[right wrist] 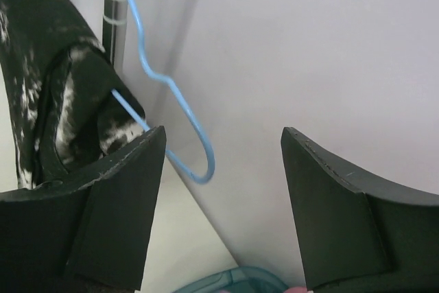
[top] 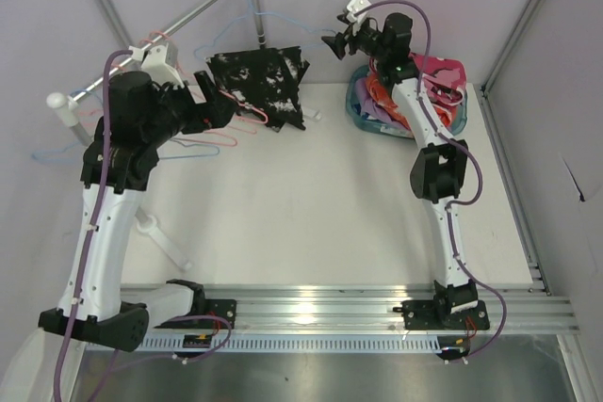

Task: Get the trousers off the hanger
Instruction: Grab a hanger with trousers on it with the left arm

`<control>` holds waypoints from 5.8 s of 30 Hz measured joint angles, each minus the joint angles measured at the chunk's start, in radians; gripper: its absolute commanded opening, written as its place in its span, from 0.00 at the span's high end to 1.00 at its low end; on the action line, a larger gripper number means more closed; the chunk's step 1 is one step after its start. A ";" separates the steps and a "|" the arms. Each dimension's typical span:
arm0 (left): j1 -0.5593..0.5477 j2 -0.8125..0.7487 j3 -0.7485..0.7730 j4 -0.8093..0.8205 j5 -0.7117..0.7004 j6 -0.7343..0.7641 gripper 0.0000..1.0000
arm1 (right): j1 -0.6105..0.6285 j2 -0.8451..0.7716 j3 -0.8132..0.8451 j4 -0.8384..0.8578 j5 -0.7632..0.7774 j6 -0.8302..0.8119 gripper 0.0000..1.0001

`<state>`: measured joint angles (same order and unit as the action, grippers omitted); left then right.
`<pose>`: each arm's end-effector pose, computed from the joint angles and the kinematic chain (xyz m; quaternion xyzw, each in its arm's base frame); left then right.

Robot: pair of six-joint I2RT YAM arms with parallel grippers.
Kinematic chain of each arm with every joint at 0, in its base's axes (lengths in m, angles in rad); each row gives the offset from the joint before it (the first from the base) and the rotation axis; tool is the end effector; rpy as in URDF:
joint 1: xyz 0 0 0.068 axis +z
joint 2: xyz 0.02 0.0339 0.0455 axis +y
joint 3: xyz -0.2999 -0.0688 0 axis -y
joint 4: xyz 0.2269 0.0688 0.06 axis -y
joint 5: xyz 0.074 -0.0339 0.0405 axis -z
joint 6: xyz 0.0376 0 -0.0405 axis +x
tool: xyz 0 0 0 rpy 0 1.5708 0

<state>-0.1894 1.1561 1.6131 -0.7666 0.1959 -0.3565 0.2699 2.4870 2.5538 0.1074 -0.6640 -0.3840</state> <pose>0.1773 -0.0414 0.5082 -0.0096 0.8058 -0.2342 0.5438 0.5551 0.1776 0.3891 -0.4316 0.4954 0.1679 0.7349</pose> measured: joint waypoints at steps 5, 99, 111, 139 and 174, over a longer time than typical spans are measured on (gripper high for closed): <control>0.000 0.024 0.002 0.001 0.010 -0.001 0.04 | -0.015 0.019 0.000 -0.038 -0.047 0.011 0.28; 0.000 0.167 -0.022 0.206 0.126 -0.062 0.04 | 0.013 -0.071 -0.051 -0.058 -0.153 0.097 0.41; 0.000 0.182 -0.021 0.201 0.126 -0.062 0.04 | 0.022 -0.053 -0.054 -0.020 -0.188 0.144 0.44; 0.000 0.117 -0.021 0.176 0.116 -0.045 0.03 | 0.094 -0.055 -0.101 -0.109 -0.167 0.067 1.00; -0.029 0.280 0.066 0.291 -0.286 -0.406 0.10 | 0.288 -0.320 -0.480 -0.074 -0.068 0.154 0.98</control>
<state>-0.2180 1.4361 1.6791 -0.4759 -0.0902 -0.7620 0.5575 2.1674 2.0735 0.0334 -0.7322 -0.2295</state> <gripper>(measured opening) 0.908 0.031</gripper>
